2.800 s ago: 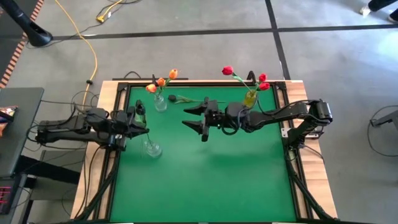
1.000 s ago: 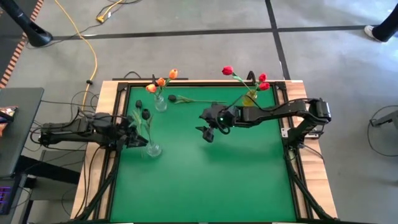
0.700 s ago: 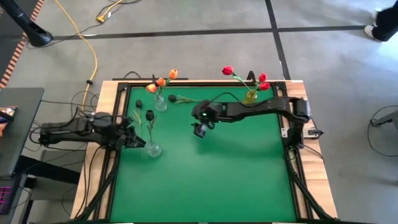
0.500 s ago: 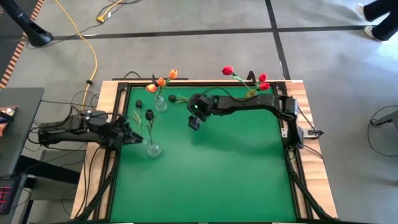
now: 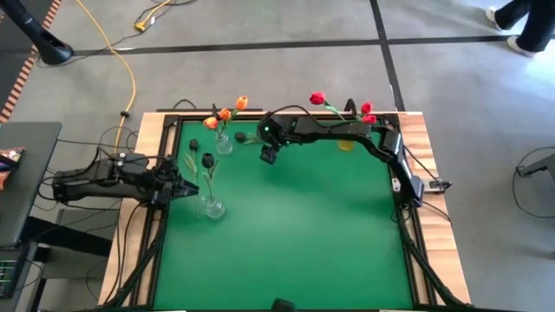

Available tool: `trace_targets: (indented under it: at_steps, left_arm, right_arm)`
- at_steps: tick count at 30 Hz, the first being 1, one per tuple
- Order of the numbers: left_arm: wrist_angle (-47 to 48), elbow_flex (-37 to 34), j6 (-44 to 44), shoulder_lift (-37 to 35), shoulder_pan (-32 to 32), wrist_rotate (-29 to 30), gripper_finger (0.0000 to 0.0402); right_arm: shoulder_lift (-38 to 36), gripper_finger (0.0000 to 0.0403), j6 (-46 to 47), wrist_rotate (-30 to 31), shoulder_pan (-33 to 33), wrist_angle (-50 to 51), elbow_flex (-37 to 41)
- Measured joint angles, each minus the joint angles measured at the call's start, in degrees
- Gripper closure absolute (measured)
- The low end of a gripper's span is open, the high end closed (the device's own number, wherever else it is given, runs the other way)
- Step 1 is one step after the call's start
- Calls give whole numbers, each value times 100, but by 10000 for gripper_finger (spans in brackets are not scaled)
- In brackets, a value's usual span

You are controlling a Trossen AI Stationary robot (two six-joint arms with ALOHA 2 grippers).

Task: Sort flowers into vase by color
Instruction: Put the right black flower into the bottom transparent vase

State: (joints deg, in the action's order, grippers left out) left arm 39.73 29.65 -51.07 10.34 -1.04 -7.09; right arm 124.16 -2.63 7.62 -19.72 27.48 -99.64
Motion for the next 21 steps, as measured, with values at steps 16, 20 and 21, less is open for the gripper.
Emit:
trace_targets:
  at_steps: [16, 20, 21]
  left_arm:
    - [43, 0, 38, -1, 0, 4, 248]
    - [48, 0, 84, -1, 0, 15, 248]
    - [64, 0, 85, 1, 0, 22, 249]
  right_arm:
    - [378, 106, -773, -317, -416, 625, 7]
    - [537, 106, -762, -316, -415, 806, 7]
    - [547, 106, -757, -354, -431, 819, 0]
